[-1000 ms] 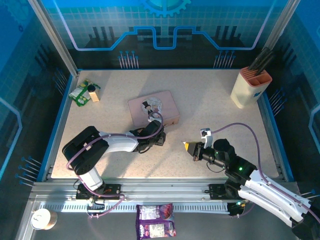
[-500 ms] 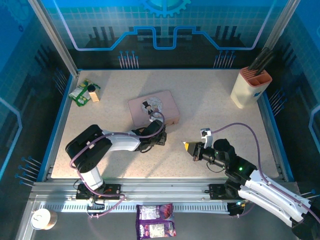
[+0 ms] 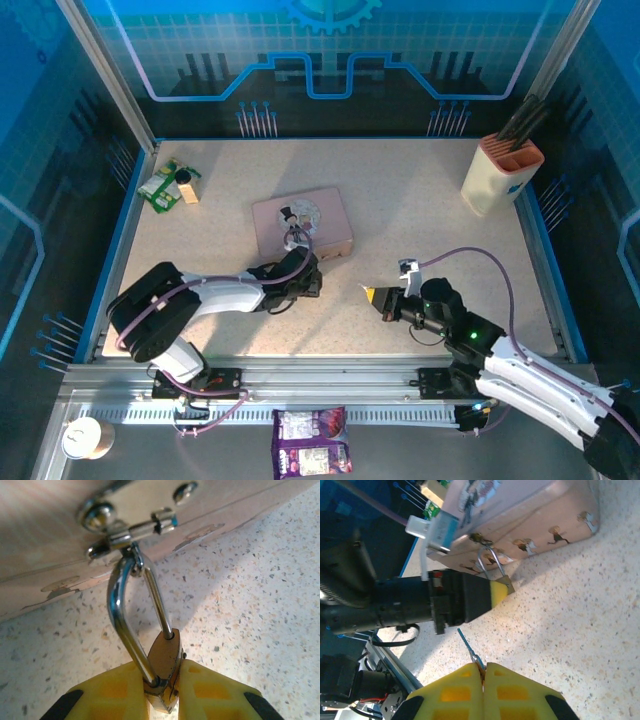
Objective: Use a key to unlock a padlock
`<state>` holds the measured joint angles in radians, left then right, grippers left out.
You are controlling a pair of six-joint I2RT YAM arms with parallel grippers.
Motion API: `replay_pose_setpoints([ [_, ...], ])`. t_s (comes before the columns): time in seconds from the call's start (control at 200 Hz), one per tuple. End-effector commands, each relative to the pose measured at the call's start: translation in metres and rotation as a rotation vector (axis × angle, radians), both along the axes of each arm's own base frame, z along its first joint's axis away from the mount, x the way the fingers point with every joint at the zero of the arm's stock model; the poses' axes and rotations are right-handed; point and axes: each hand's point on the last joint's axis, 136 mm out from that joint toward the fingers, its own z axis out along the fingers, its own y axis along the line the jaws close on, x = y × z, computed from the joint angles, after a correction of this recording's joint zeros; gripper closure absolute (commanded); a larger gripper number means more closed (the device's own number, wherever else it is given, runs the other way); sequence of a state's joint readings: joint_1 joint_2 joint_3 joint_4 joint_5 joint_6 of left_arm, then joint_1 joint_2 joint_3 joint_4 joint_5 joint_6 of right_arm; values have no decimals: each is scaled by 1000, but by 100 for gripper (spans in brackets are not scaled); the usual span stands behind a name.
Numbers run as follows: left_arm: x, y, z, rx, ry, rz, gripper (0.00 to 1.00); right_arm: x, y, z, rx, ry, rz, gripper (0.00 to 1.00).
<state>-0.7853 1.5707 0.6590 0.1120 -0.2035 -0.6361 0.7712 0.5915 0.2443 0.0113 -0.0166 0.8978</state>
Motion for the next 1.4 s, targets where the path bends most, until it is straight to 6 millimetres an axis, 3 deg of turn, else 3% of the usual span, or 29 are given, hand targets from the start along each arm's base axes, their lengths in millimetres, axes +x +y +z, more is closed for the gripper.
replay_pose_setpoints([
  [0.0,3,-7,25,-109,-34,29,85,2,3,-9,76,69,-32,100],
  [0.25,-7,-10,41,-269,18,62,86,3,16,-27,187,153,-75,100],
  [0.585,-12,-19,57,-387,61,47,86,9,55,-33,295,223,-27,100],
  [0.75,-13,-20,60,-424,78,53,86,18,82,-26,386,237,18,100],
  [0.941,-12,-15,54,-451,95,102,89,25,98,-39,454,293,25,100],
  [1.396,-8,-13,50,-512,107,172,97,25,100,-69,468,416,-17,100],
])
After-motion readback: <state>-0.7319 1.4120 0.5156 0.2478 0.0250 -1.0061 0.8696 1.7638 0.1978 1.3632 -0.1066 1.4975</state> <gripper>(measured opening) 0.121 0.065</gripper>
